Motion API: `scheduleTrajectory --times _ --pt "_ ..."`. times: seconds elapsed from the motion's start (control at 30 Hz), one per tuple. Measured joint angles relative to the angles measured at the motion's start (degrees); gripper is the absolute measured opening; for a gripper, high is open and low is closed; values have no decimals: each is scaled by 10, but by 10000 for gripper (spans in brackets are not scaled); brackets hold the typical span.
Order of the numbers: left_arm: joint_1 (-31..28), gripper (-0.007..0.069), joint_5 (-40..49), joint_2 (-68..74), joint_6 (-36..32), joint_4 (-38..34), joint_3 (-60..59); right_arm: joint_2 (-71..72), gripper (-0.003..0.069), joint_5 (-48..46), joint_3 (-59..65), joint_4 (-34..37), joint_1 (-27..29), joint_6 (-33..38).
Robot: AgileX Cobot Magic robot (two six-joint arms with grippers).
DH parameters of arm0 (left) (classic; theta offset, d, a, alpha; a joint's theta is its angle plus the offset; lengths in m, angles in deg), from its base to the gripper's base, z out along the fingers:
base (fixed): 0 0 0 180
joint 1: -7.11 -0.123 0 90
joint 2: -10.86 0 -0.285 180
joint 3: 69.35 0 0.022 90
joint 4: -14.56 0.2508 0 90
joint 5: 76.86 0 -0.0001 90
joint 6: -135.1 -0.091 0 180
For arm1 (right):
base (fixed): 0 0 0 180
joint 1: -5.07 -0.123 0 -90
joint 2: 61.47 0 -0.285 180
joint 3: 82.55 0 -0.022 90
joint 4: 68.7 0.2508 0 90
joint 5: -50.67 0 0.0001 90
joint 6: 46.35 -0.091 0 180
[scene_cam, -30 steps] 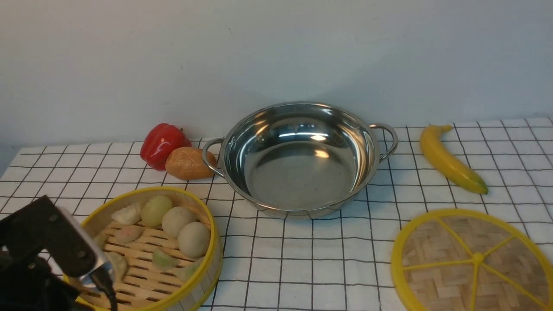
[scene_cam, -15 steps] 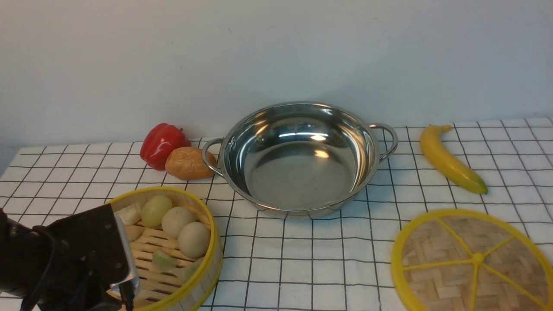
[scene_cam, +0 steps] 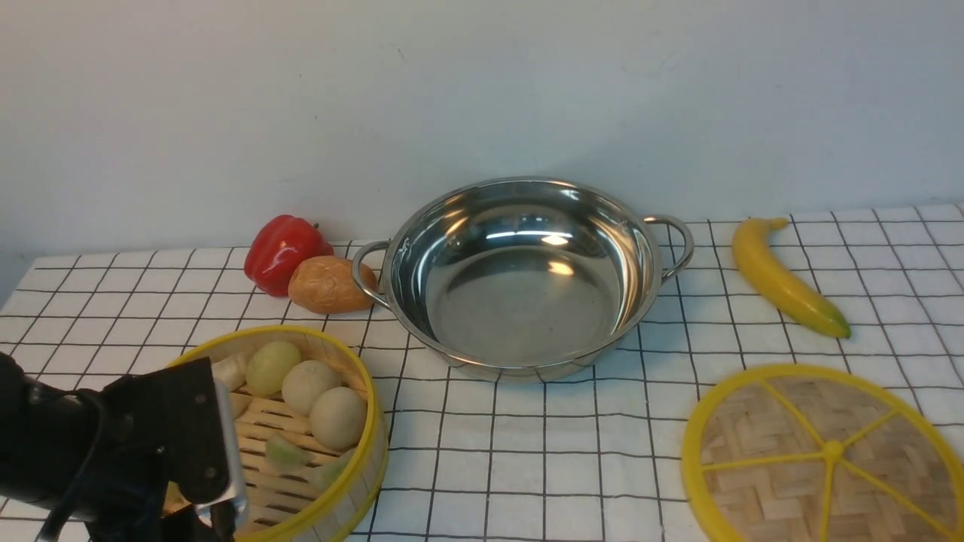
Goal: Place the steamer in the pot on the white tablecloth, and put the lid on the steamer.
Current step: 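Grasp the rim of the steamer basket holding the buns with the left gripper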
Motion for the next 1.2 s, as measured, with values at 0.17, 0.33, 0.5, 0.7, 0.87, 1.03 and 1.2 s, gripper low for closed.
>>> scheduleTrajectory --times 0.17,0.33,0.5,0.7,0.87,1.03,1.2 --pt "22 427 0 10 -5 -5 0 0 242 0 0 0 0 0" --pt "24 394 0 50 -5 -4 0 0 242 0 0 0 0 0" --pt "24 386 -14 89 -5 -4 0 0 242 0 0 0 0 0" --pt "24 386 -33 125 -5 -4 1 0 242 0 0 0 0 0" --pt "24 386 -46 152 -5 -4 2 0 242 0 0 0 0 0" --pt "25 360 -51 159 -3 3 3 0 242 0 0 0 0 0" --pt "25 140 -37 159 16 10 4 0 242 0 0 0 0 0"
